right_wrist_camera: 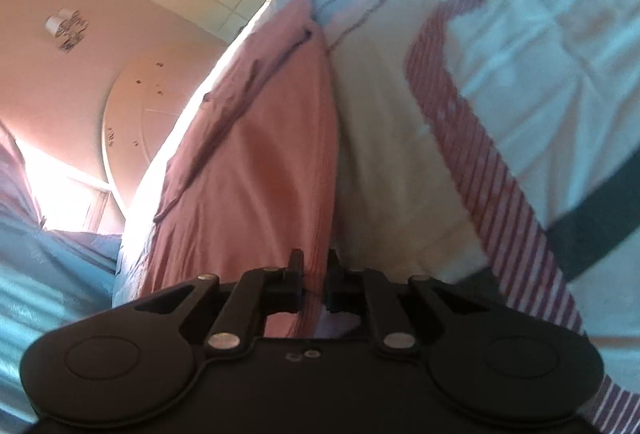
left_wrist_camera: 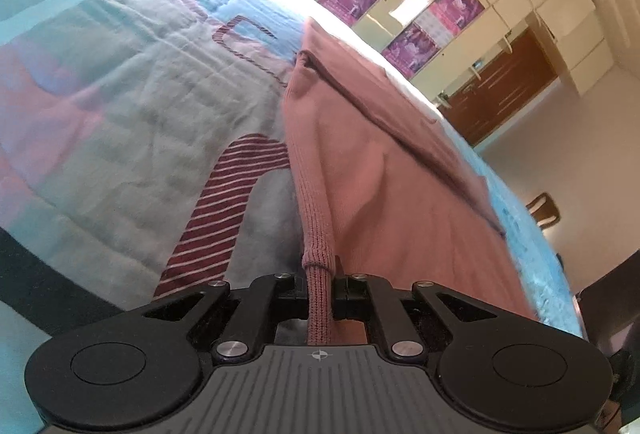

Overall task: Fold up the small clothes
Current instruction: 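Lift the hem with both tools and fold it toward the collar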

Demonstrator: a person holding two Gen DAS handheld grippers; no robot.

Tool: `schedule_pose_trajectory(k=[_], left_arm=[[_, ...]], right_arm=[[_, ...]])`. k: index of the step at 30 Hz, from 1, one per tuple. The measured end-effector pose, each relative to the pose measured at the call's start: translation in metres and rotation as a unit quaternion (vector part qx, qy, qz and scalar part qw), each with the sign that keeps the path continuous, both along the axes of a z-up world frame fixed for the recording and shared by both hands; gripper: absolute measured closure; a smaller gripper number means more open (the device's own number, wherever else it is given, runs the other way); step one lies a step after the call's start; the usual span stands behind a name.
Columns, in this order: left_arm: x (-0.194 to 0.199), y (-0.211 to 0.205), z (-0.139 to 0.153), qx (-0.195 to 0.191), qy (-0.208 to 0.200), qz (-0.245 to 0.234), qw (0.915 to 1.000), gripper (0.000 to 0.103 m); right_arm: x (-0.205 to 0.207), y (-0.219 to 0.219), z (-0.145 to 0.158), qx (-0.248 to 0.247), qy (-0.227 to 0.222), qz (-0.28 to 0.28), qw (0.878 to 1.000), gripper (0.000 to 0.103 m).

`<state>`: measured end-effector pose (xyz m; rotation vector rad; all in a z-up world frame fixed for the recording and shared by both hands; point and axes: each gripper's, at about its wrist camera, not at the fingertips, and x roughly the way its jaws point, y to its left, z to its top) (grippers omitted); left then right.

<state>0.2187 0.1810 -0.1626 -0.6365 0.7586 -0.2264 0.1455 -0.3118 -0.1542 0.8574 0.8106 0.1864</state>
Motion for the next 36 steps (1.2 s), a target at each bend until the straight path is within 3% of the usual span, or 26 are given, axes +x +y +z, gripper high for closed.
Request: schedule_pose_trajectory(k=[7,12,18,22,27,30,31,32,33,34,36], left_arm=[[0.029,0.012,0.022,-0.081,-0.043,0.028,0.9954,0.097],[0.108,0.005,0.052,-0.105,-0.072,0.019,0.9917,0.097],[0.237,-0.012,0.074,-0.084,-0.048,0.007,0.9953,0.097],[0.322,-0.021,0.071,-0.069,-0.028,-0.004,0.9972,0.097],[0.405,-0.025,0.043,-0.059,0.017,-0.011,0.9981,0.097],[0.422,-0.027,0.033,-0.057,-0.012,-0.020,0.9981,0.096],[0.423,-0.026,0.032,-0.054,-0.023,-0.018,0.9981,0.081],[0.423,-0.023,0.034,-0.049,-0.039,-0.007,0.9980,0.049],[0.421,-0.018,0.035,-0.041,-0.054,0.006,0.9977,0.034],[0.419,-0.015,0.037,-0.033,-0.069,0.015,0.9970,0.026],[0.424,-0.010,0.040,-0.011,-0.077,0.002,0.9970,0.026]], right_arm=[[0.027,-0.006,0.038,0.030,-0.061,-0.026,0.997,0.093],[0.097,-0.011,0.069,0.024,-0.089,-0.048,0.995,0.093],[0.198,-0.034,0.084,0.029,-0.088,-0.082,0.992,0.093],[0.276,-0.046,0.076,0.038,-0.057,-0.095,0.993,0.093],[0.345,-0.053,0.038,0.059,-0.013,-0.113,0.992,0.093],[0.375,-0.054,0.016,0.055,0.002,-0.110,0.992,0.085],[0.379,-0.054,0.012,0.043,0.001,-0.113,0.993,0.070],[0.380,-0.056,0.011,0.029,-0.003,-0.120,0.992,0.046],[0.378,-0.057,0.012,0.015,-0.014,-0.130,0.991,0.038],[0.375,-0.059,0.013,0.004,-0.028,-0.137,0.990,0.038],[0.370,-0.062,0.018,-0.011,-0.042,-0.139,0.989,0.047]])
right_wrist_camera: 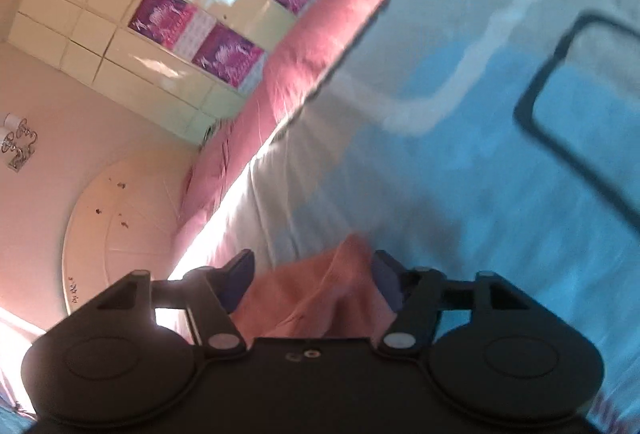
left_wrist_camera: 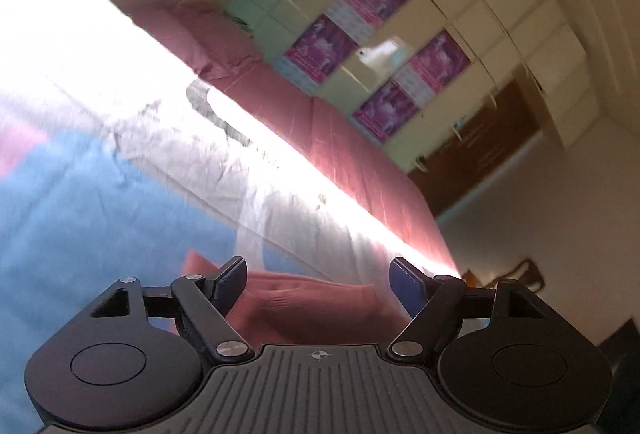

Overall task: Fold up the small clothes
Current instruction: 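Lift the hem with both tools and fold it toward the collar, then open both tools and release the folded sweatshirt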

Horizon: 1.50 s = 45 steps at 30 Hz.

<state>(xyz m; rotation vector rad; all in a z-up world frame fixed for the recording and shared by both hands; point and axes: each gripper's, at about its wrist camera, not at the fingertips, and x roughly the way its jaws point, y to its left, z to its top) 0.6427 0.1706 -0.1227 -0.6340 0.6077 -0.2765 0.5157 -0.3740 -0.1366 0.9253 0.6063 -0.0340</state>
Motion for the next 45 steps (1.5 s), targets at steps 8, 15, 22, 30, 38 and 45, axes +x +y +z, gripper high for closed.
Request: schedule_pose_trajectory(k=[8,15,22,30,38,45], left_arm=[[0.020,-0.036,0.001,0.184,0.011,-0.120,0.9755,0.039],[0.037,-0.066,-0.010,0.255,0.012,-0.133,0.9576,0.065],[0.003,-0.051,0.008,0.213,-0.071,-0.046,0.9734,0.093],[0.005,-0.044,0.010,0.205,-0.057,-0.044,0.9762,0.093],[0.027,-0.056,-0.022,0.228,0.002,-0.054,0.9722,0.089],[0.001,-0.067,0.009,0.232,-0.044,-0.059,0.9699,0.050]], right_arm=[[0.014,0.037,0.020,-0.193,-0.002,0.129,0.973,0.056],[0.041,0.080,0.016,-0.315,0.025,0.177,0.932,0.063],[0.021,0.084,0.033,-0.350,-0.046,0.119,0.928,0.095],[0.025,0.077,0.029,-0.341,-0.030,0.122,0.931,0.095],[0.042,0.083,0.011,-0.339,0.009,0.121,0.933,0.095],[0.033,0.105,0.028,-0.388,0.013,0.093,0.917,0.053]])
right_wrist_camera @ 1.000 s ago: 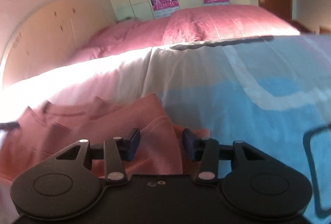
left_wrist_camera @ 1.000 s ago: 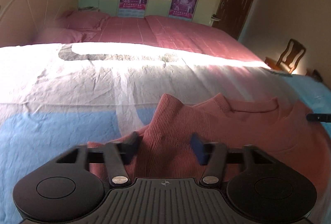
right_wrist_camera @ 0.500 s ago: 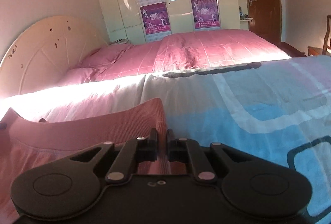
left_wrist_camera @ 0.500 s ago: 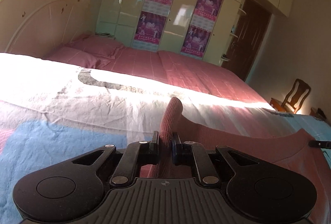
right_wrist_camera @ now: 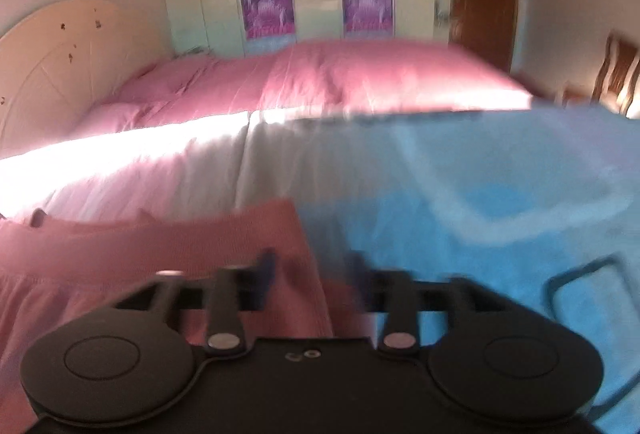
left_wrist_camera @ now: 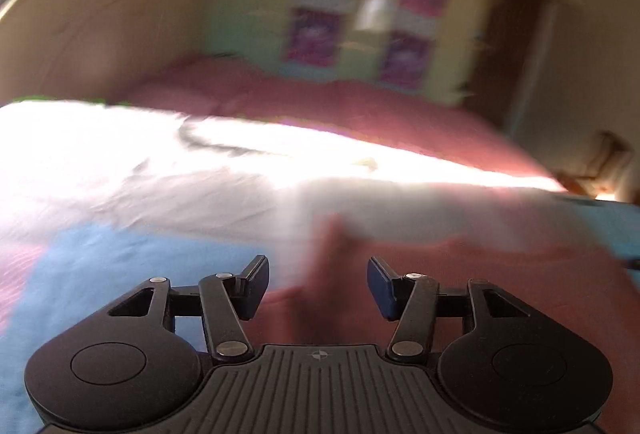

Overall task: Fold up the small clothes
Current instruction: 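Open both tools and release the folded sweatshirt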

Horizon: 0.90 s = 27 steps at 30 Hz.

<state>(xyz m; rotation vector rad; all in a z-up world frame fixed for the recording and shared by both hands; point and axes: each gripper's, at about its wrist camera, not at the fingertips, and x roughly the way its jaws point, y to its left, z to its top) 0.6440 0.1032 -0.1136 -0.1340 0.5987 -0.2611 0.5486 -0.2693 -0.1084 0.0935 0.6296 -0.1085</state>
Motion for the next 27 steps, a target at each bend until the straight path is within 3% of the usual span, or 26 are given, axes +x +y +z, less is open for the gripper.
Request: schedule_pose_trajectory(k=[2,4,6,8,10,11,13,14,16,18,19,22,23,25,27], left_arm=[[-0.008,-0.044,0.009,0.024,-0.007,-0.075,0.9969,0.050],[-0.009,-0.085,0.006,0.038,0.001,-0.119,0.9922,0.050],[-0.007,-0.112,-0.001,0.035,0.013,-0.131,0.9906,0.050],[-0.003,-0.120,-0.010,0.032,0.024,-0.116,0.9924,0.050],[0.003,-0.110,-0.019,0.013,0.038,-0.094,0.9948,0.050],[0.004,-0.099,-0.019,0.000,0.039,-0.082,0.9959,0.050],[0.004,-0.074,-0.019,0.015,0.030,-0.044,0.9985,0.050],[0.003,-0.058,-0.019,0.031,0.022,-0.023,0.9990,0.050],[0.006,-0.023,-0.024,0.061,0.016,0.006,0.9980,0.050],[0.002,-0.006,-0.026,0.067,0.011,-0.001,0.9977,0.050],[0.000,-0.002,-0.025,0.062,0.005,-0.005,0.9981,0.050],[-0.007,-0.019,-0.018,0.088,-0.005,0.005,0.9961,0.050],[-0.017,-0.027,-0.011,0.079,-0.021,-0.003,0.9967,0.050],[-0.039,-0.054,0.001,0.060,-0.036,-0.050,0.9963,0.050],[-0.053,-0.083,0.001,0.058,-0.028,-0.089,0.9939,0.049]], right_arm=[[0.001,0.026,0.005,0.023,-0.005,0.061,0.998,0.073],[0.014,0.069,-0.004,0.017,0.017,0.121,0.992,0.081],[0.025,0.107,-0.015,0.012,0.033,0.157,0.987,0.079],[0.028,0.136,-0.025,-0.008,0.030,0.176,0.984,0.062],[0.028,0.149,-0.030,-0.029,0.027,0.186,0.982,0.054],[0.027,0.147,-0.031,-0.028,0.026,0.190,0.981,0.055],[0.025,0.130,-0.029,-0.031,0.023,0.178,0.983,0.061],[0.025,0.113,-0.028,-0.036,0.018,0.141,0.989,0.070],[0.028,0.064,-0.027,-0.032,0.027,0.041,0.998,0.072],[0.024,0.025,-0.029,-0.005,0.025,0.002,1.000,0.074],[0.022,0.017,-0.028,0.009,0.025,0.015,1.000,0.074],[0.019,0.032,-0.023,-0.028,0.028,0.026,0.999,0.064],[0.015,0.038,-0.018,-0.030,0.021,0.027,0.999,0.063],[-0.001,0.061,-0.008,-0.028,-0.006,0.062,0.998,0.063],[-0.011,0.087,-0.010,-0.017,-0.005,0.108,0.994,0.064]])
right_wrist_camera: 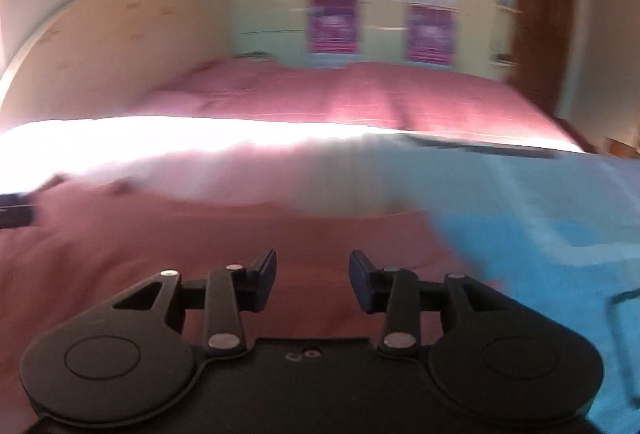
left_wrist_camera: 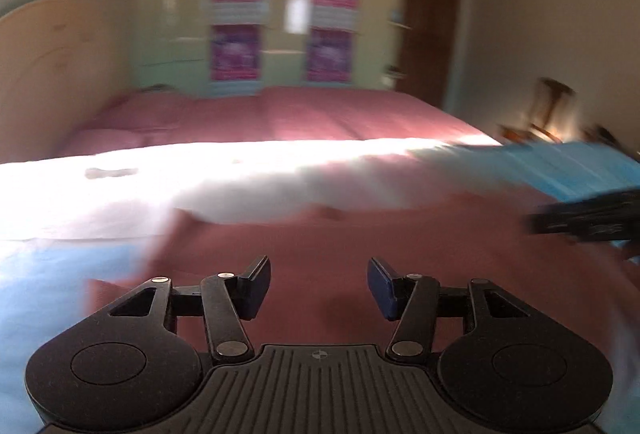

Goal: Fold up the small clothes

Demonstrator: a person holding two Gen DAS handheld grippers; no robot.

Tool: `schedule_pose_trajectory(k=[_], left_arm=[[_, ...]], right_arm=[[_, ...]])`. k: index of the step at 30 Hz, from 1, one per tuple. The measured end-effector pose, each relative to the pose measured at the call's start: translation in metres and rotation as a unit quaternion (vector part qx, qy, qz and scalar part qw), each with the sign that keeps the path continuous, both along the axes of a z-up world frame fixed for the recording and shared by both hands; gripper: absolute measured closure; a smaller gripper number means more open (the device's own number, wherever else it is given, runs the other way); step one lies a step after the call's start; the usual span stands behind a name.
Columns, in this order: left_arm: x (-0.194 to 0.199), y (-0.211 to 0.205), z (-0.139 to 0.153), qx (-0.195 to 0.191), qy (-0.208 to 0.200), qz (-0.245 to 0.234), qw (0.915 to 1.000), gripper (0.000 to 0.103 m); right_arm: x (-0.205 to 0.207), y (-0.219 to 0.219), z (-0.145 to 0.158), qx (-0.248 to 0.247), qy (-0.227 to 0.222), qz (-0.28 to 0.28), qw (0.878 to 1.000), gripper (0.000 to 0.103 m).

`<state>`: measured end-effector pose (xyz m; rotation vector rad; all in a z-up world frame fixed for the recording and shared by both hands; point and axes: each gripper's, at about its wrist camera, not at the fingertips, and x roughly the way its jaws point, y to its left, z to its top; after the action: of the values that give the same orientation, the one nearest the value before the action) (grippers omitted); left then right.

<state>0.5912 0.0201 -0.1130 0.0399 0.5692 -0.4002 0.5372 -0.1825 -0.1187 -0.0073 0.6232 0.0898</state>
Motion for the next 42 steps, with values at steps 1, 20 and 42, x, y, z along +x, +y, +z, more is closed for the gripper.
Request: schedule_pose_trajectory(k=[1,20,42], left_arm=[[-0.004,-0.012,-0.004,-0.014,0.015,-0.018,0.9996,0.048],[-0.054,0.053,-0.013,0.024,0.020,0.112,0.9933,0.035],[-0.133,0.054,-0.024,0.048,0.030,0.128,0.9901,0.035]], right_arm=[[-0.004,0.013,-0.003,0.007,0.004,0.024,1.000,0.066],[-0.065,-0.066,-0.014,-0.023,0.028,-0.097,0.995,0.063],[-0.130,-0.017,-0.014,-0.023,0.043,-0.038,0.998,0.059]])
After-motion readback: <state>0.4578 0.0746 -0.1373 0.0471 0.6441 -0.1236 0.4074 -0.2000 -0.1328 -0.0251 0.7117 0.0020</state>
